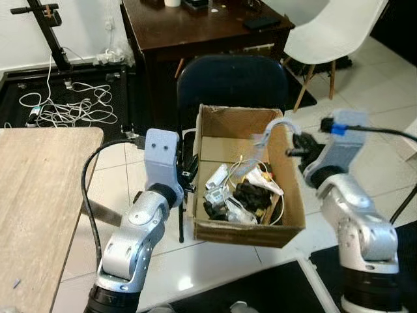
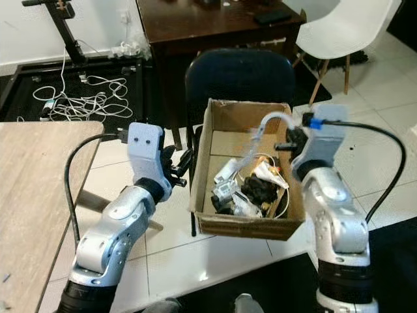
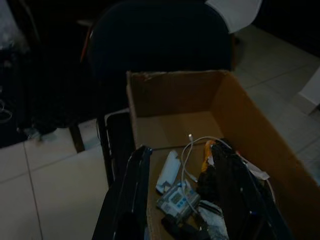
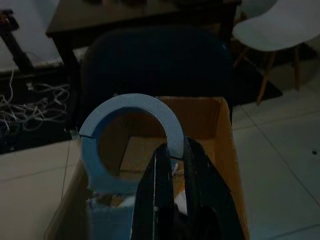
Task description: Picking trash to rubbish bin
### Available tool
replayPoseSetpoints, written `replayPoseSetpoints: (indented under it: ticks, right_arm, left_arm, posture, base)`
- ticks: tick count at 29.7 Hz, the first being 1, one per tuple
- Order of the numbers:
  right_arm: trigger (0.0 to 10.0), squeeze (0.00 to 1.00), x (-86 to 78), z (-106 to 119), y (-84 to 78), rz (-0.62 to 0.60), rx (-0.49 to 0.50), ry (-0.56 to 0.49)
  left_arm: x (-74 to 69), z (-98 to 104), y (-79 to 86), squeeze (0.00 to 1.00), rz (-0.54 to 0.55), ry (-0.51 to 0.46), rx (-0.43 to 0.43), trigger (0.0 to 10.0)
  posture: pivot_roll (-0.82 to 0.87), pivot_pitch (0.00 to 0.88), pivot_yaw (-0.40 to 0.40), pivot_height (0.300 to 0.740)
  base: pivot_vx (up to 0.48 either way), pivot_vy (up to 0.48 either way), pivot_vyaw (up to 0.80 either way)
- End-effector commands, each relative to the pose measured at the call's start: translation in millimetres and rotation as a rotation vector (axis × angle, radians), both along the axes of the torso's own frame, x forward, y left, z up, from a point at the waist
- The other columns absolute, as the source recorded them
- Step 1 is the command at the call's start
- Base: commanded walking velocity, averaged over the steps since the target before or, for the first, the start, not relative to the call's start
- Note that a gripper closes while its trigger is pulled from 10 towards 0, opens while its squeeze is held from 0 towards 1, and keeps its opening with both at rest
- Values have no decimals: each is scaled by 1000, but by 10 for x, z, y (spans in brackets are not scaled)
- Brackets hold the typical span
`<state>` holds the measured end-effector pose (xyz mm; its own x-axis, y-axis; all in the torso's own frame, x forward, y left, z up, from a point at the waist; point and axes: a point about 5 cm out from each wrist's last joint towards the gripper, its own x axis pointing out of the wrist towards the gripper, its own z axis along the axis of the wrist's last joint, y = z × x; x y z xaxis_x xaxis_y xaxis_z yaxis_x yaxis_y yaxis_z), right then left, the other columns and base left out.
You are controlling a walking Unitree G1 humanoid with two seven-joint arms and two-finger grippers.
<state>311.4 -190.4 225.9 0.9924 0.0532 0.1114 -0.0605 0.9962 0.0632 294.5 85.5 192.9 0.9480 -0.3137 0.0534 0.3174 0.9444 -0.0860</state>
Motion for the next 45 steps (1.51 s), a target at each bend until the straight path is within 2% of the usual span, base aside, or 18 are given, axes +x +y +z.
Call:
replayPoseSetpoints:
  ticks: [1, 6, 9, 13, 17, 20, 23, 26, 29, 31, 32, 33, 37, 41, 45]
  right_arm:
    - [10000, 0, -1, -68, -24, -8, -2, 20]
    - [10000, 0, 20, -112, -103, -37, -1, 35]
    - [10000, 0, 68, -170, -180, -66, 2, 50]
    - [10000, 0, 142, -221, -250, -86, -34, 75]
    - [10000, 0, 249, -325, -302, -88, -110, 125]
    - [10000, 0, 315, -436, -425, -112, -150, 138]
    - [10000, 0, 383, -491, -548, -133, -144, 133]
    - [10000, 0, 464, -482, -599, -131, -110, 123]
    - [10000, 0, 484, -474, -600, -127, -96, 121]
    - [10000, 0, 587, -430, -519, -74, -95, 115]
    - [10000, 0, 587, -430, -519, -74, -95, 115]
    - [10000, 0, 660, -410, -441, -28, -120, 112]
    - [10000, 0, 727, -375, -314, 29, -162, 105]
    - [10000, 0, 765, -370, -272, 49, -164, 101]
    - [10000, 0, 785, -376, -263, 68, -168, 109]
  left_arm:
    - [-19, -77, 28, 0, 16, 26, 14, 10000]
    - [-12, -74, 25, 0, 10, 19, 36, 10000]
    - [3, -87, -9, 0, -24, 9, 90, 10000]
    - [41, -79, -12, 0, -47, 0, 107, 10000]
    - [98, -94, -35, 0, -102, -18, 129, 10000]
    - [116, -60, -47, 0, -138, -26, 136, 10000]
    - [121, -14, -52, 0, -145, -31, 128, 10000]
    - [116, 9, -67, 0, -156, -36, 119, 10000]
    - [114, 13, -68, 0, -160, -38, 118, 10000]
    - [111, 17, -68, 0, -167, -40, 108, 10000]
    - [111, 17, -68, 0, -167, -40, 108, 10000]
    - [110, 25, -69, 0, -174, -42, 99, 10000]
    - [78, 57, -87, 0, -200, -50, 70, 10000]
    - [11, 86, -138, 0, -267, -63, 43, 10000]
    - [-6, 94, -166, 0, -284, -68, 44, 10000]
  posture:
    - [6, 207, 14, 740]
    - [24, 227, 27, 740]
    - [31, 237, 36, 740]
    - [34, 257, 44, 740]
    - [42, 287, 50, 740]
    - [49, 298, 58, 740]
    - [64, 317, 68, 740]
    - [66, 326, 68, 740]
    - [66, 332, 67, 740]
    - [63, 336, 60, 740]
    - [63, 336, 60, 740]
    - [63, 336, 60, 740]
    - [62, 334, 47, 740]
    - [57, 328, 33, 740]
    - [54, 327, 27, 740]
  base:
    - [0, 0, 0]
    - [0, 0, 0]
    - [0, 0, 0]
    - [0, 0, 0]
    - [0, 0, 0]
    - [0, 0, 0]
    - [0, 0, 0]
    - [0, 0, 0]
    - [0, 0, 0]
    - [0, 0, 0]
    - [0, 0, 0]
    - [0, 0, 0]
    - [0, 0, 0]
    - [0, 0, 0]
    - [0, 0, 0]
